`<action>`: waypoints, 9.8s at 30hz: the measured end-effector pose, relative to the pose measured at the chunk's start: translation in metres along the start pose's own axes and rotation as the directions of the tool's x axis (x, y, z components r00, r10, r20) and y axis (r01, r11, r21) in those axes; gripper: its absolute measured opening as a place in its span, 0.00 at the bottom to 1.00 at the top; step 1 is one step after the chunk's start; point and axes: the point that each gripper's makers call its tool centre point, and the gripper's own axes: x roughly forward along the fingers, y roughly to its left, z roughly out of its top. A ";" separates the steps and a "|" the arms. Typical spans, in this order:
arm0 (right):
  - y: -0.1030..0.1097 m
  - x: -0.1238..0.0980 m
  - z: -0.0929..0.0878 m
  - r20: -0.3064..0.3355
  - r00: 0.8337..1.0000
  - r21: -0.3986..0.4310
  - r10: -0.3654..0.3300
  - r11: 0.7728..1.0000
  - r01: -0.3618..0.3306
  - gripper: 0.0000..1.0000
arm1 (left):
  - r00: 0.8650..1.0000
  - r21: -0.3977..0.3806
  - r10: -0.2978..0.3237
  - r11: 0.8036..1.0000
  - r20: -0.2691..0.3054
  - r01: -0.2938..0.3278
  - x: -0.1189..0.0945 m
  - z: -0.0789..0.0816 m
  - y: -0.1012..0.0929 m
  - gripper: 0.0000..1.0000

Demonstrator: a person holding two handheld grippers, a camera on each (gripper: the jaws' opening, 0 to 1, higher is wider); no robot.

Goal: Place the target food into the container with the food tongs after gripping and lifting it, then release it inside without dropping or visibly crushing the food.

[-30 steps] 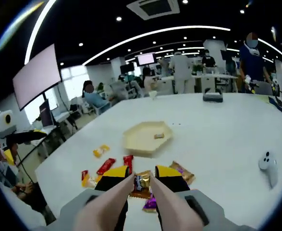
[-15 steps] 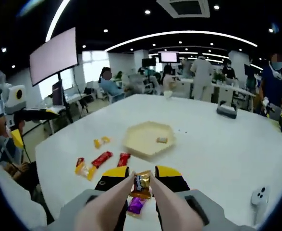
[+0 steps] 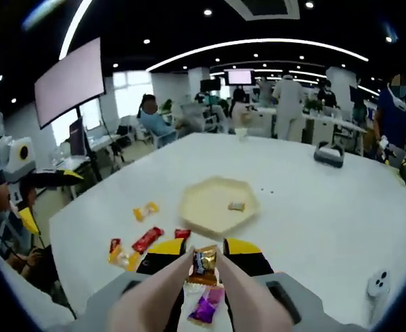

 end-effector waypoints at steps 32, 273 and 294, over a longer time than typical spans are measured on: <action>0.012 0.045 0.065 0.043 0.993 0.004 -0.106 0.994 0.106 0.20 | 0.987 -0.001 -0.160 0.987 0.003 0.160 0.014 -0.018 0.018 0.98; 0.118 0.023 -0.036 -0.092 0.974 -0.117 0.207 0.969 -0.217 0.27 | 0.996 -0.102 0.085 0.991 0.017 -0.083 -0.078 -0.037 -0.019 0.92; 0.210 0.119 -0.063 -0.258 0.914 -0.199 0.313 0.908 -0.368 0.27 | 0.984 -0.186 0.179 0.966 -0.022 -0.180 -0.102 -0.074 0.000 0.91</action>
